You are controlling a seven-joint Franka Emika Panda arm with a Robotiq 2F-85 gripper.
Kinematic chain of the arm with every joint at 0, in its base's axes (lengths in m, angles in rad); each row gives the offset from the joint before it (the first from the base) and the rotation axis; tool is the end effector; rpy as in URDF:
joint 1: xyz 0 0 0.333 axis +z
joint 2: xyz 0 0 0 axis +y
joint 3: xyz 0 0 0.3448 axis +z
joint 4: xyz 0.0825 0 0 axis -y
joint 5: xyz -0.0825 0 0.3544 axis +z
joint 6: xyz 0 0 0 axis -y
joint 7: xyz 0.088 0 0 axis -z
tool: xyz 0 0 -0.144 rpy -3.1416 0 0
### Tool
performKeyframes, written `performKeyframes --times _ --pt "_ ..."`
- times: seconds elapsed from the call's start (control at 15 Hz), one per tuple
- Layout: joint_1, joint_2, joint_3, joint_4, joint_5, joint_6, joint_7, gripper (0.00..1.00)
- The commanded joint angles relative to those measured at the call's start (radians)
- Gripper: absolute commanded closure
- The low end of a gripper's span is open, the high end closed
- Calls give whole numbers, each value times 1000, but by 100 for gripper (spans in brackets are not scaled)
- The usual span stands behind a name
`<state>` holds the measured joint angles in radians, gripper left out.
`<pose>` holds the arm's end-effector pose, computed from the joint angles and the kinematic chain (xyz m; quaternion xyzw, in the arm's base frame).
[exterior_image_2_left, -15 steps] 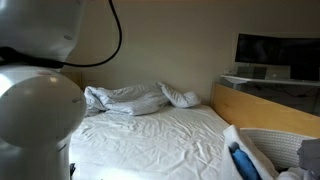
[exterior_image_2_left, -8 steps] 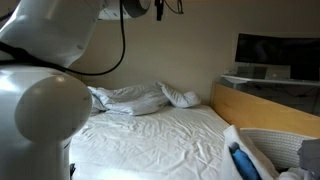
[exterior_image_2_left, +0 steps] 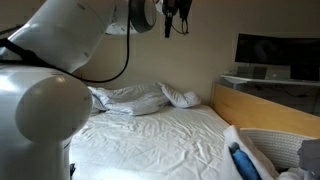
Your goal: Put the clothes on the bed in the laundry hamper
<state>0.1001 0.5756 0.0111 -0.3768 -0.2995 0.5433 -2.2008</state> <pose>0.5194 0.0104 0.6881 -0.4906 -0.8421 0.1861 0.1247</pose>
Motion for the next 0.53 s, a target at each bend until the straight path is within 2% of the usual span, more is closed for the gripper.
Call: performKeyframes --times 0.0,0.07,0.4,0.47 --pt "20 1 -48 -29 -81 -59 -38 0" --pt "1 9 -19 0 -16 -37 -8 0" --pt "10 14 -38 -8 -48 -49 -6 0" --pt "-8 32 -28 -3 -15 -32 11 0"
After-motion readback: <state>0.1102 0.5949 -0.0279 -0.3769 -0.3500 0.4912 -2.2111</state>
